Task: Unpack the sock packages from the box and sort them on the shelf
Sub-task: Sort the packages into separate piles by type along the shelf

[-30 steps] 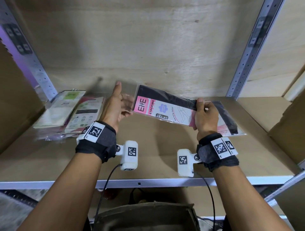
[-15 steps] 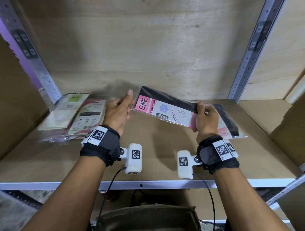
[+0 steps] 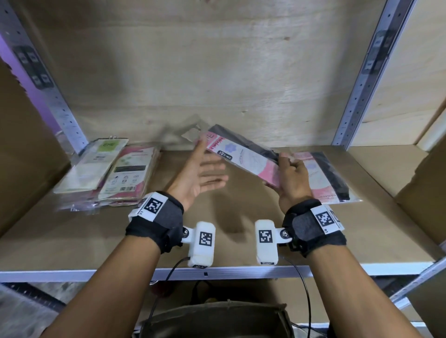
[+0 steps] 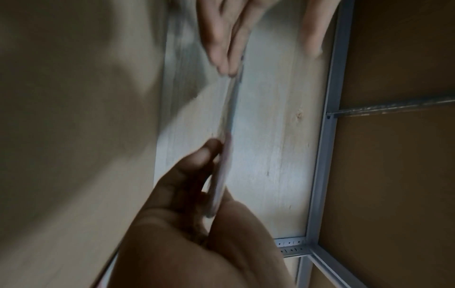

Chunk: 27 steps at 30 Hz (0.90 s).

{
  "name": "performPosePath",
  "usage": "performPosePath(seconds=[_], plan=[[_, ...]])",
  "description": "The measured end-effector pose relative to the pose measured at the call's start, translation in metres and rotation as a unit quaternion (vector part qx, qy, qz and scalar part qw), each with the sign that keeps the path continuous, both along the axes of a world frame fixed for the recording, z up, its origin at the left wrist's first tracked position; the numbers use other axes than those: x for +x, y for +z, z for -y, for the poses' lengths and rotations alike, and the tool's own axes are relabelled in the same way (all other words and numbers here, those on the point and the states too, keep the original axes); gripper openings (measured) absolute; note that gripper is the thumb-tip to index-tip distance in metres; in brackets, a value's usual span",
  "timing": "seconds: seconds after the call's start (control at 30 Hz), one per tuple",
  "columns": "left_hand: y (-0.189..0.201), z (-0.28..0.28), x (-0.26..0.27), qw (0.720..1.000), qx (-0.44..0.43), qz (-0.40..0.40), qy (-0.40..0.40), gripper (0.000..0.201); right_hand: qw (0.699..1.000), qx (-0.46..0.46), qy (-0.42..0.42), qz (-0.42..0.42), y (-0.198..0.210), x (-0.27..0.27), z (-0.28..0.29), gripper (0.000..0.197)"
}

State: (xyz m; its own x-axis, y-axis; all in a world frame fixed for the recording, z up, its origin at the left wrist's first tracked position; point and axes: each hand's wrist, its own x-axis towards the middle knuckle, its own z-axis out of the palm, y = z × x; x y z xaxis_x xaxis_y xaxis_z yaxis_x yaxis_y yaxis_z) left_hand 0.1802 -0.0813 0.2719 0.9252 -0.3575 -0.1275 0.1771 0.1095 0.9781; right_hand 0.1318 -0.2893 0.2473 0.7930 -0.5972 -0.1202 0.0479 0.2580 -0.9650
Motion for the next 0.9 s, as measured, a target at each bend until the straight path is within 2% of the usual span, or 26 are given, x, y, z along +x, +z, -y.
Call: performPosePath(seconds=[0.07, 0.17, 0.2, 0.3, 0.37, 0.47, 0.5, 0.57, 0.63, 0.7, 0.83, 0.9], plan=[[-0.004, 0.008, -0.004, 0.999, 0.037, 0.03, -0.022, 0.061, 0.996, 0.007, 0.086, 0.026, 0.004, -0.006, -0.011, 0.027], [-0.011, 0.01, -0.002, 0.995, 0.061, 0.065, 0.044, 0.016, 0.979, 0.008, 0.2, 0.029, 0.008, -0.011, -0.02, 0.021], [-0.011, 0.009, 0.0, 0.992, 0.072, 0.081, 0.06, 0.013, 0.973, -0.001, 0.229, 0.021, 0.008, -0.012, -0.021, 0.02], [-0.012, 0.008, 0.004, 0.98, 0.126, 0.136, 0.075, 0.024, 0.956, -0.072, 0.284, -0.001, 0.01, -0.016, -0.021, 0.019], [-0.012, 0.013, 0.002, 0.96, 0.183, 0.188, 0.097, 0.031, 0.953, -0.124, 0.275, -0.013, 0.008, -0.014, -0.025, 0.038], [-0.013, 0.027, -0.011, 0.907, 0.287, 0.261, 0.167, 0.039, 0.95, -0.226, 0.213, -0.041, 0.001, -0.007, -0.036, 0.058], [-0.012, 0.031, -0.015, 0.895, 0.303, 0.273, 0.183, 0.041, 0.946, -0.268, 0.176, -0.043, -0.001, -0.005, -0.04, 0.062], [-0.01, 0.034, -0.019, 0.888, 0.313, 0.274, 0.196, 0.044, 0.934, -0.338, 0.115, -0.027, -0.005, -0.001, -0.043, 0.063], [-0.008, 0.034, -0.018, 0.89, 0.299, 0.277, 0.202, 0.045, 0.936, -0.338, 0.097, -0.012, -0.006, 0.003, -0.043, 0.059], [-0.009, 0.034, -0.013, 0.906, 0.256, 0.27, 0.203, 0.043, 0.956, -0.27, 0.113, -0.012, -0.004, 0.005, -0.043, 0.053], [-0.019, 0.04, -0.007, 0.963, 0.106, 0.182, 0.168, 0.039, 0.983, -0.124, 0.134, 0.018, 0.0, 0.002, -0.046, 0.048], [-0.021, 0.042, -0.006, 0.97, 0.059, 0.164, 0.167, 0.035, 0.988, -0.064, 0.137, 0.044, 0.004, -0.001, -0.049, 0.048]])
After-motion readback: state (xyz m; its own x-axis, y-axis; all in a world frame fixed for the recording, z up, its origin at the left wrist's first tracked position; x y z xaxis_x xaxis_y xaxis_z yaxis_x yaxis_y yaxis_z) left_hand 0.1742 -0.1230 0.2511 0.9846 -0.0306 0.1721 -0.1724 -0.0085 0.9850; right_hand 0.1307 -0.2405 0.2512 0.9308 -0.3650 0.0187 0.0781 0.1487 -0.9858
